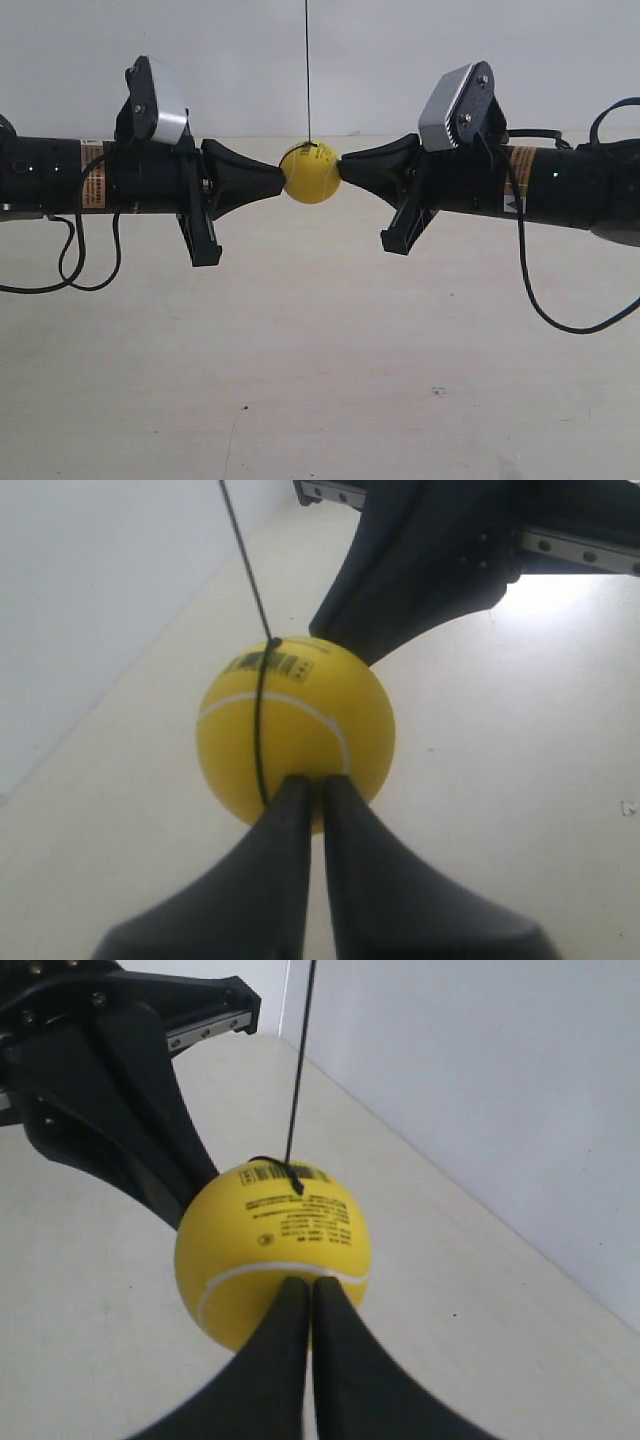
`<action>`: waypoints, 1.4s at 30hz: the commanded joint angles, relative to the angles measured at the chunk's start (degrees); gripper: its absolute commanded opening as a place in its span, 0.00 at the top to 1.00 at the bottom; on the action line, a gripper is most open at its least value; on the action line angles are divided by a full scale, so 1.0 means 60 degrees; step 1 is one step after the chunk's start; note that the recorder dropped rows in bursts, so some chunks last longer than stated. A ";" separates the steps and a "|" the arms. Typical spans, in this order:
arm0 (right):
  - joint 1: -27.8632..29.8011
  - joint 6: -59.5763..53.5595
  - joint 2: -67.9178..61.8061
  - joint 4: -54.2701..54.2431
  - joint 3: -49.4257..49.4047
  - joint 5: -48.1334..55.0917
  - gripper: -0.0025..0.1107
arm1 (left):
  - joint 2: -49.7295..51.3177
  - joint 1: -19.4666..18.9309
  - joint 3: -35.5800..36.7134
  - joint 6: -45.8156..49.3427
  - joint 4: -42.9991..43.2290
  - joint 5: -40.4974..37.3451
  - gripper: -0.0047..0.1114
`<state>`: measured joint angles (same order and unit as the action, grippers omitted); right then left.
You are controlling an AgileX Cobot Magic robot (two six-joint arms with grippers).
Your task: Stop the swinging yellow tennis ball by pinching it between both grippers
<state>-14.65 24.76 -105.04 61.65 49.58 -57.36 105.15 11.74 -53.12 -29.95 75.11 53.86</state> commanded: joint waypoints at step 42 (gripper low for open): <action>0.1390 0.1635 0.5661 0.0003 -0.1689 0.1203 0.98 | -0.8088 -0.1080 0.2794 -0.3551 0.0872 -0.3524 0.92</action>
<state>-6.46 35.90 -76.08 62.13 41.45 -51.27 63.06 5.13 -40.42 -51.05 81.64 36.43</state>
